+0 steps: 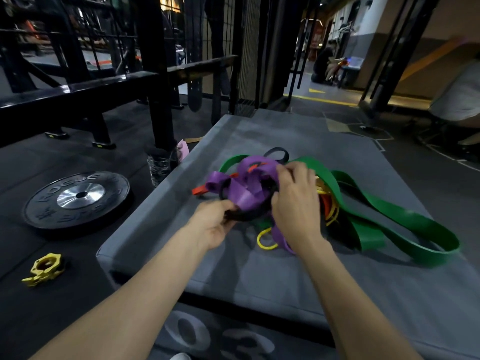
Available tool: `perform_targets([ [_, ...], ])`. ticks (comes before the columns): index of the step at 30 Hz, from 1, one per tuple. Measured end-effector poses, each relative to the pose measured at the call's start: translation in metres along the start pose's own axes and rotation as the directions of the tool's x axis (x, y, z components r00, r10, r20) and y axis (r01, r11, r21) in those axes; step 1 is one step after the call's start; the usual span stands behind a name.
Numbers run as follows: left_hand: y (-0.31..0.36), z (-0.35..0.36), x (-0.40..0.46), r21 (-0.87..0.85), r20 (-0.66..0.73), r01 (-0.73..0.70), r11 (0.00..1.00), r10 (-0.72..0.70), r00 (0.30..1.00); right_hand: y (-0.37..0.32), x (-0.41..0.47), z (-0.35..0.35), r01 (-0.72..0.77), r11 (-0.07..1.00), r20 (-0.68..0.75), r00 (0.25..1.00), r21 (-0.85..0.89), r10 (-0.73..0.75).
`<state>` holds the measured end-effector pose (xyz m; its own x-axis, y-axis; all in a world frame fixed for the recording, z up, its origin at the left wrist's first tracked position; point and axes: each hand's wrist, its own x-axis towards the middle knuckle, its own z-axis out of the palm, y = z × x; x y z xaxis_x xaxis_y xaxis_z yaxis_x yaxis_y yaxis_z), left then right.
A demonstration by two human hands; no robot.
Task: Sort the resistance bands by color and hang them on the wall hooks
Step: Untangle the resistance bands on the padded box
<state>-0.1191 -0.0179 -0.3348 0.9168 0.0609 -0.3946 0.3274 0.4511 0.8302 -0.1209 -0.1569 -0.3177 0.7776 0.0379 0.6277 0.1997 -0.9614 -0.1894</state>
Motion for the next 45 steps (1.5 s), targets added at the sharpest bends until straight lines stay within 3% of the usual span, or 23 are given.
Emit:
perform_targets([
  [3,0.005,-0.003,0.0,0.009,0.037,-0.12,0.993,0.12,0.992,-0.011,-0.001,-0.003,0.029,0.956,0.193,0.977,0.291,-0.089],
  [7,0.008,-0.013,0.003,0.099,0.054,-0.265,0.959,0.26,0.964,-0.014,0.007,-0.005,-0.269,0.763,0.397,0.918,0.588,0.018],
  [12,0.008,-0.014,0.0,0.107,0.155,-0.384,0.917,0.366,0.918,-0.017,0.002,0.008,-0.161,0.899,0.464,0.884,0.407,-0.051],
  [16,0.009,-0.016,-0.005,0.151,0.256,-0.429,0.891,0.384,0.887,-0.012,0.005,0.009,-0.124,0.905,0.303,0.953,0.407,-0.005],
  [19,0.012,-0.02,0.001,0.24,0.136,-0.462,0.854,0.442,0.887,-0.007,0.009,0.0,-0.238,0.767,0.187,0.97,0.596,0.156],
  [21,0.014,-0.03,0.012,0.405,0.064,-0.473,0.783,0.492,0.868,-0.001,0.014,-0.01,-0.317,0.639,0.134,0.938,0.701,0.319],
  [24,0.016,-0.043,0.02,0.616,-0.064,-0.402,0.678,0.551,0.832,0.017,0.019,-0.027,-0.376,0.397,0.164,0.866,0.837,0.472],
  [26,0.016,-0.045,0.021,0.724,-0.152,-0.316,0.613,0.588,0.794,0.033,0.016,-0.035,-0.409,0.328,0.204,0.835,0.852,0.512],
  [29,0.019,-0.035,0.008,0.859,-0.164,-0.252,0.445,0.706,0.689,0.054,0.008,-0.041,-0.467,0.366,0.241,0.82,0.805,0.519],
  [31,0.015,-0.021,0.0,0.892,-0.021,-0.325,0.314,0.748,0.664,0.065,0.002,-0.041,-0.475,0.434,0.239,0.836,0.765,0.494],
  [34,-0.007,0.005,-0.006,0.845,0.289,-0.505,0.173,0.647,0.705,0.073,-0.008,-0.043,-0.455,0.577,0.255,0.882,0.679,0.396],
  [36,-0.019,0.019,-0.008,0.807,0.385,-0.569,0.16,0.588,0.711,0.076,-0.016,-0.05,-0.437,0.718,0.281,0.899,0.542,0.335],
  [39,-0.026,0.03,-0.005,0.792,0.382,-0.582,0.186,0.593,0.709,0.084,-0.027,-0.059,-0.422,0.834,0.369,0.883,0.356,0.289],
  [42,-0.028,0.032,0.005,0.804,0.33,-0.549,0.226,0.599,0.73,0.089,-0.033,-0.06,-0.46,0.866,0.477,0.817,0.196,0.326],
  [45,-0.027,0.032,0.014,0.822,0.27,-0.509,0.255,0.613,0.743,0.092,-0.031,-0.053,-0.533,0.824,0.518,0.768,0.191,0.376],
])
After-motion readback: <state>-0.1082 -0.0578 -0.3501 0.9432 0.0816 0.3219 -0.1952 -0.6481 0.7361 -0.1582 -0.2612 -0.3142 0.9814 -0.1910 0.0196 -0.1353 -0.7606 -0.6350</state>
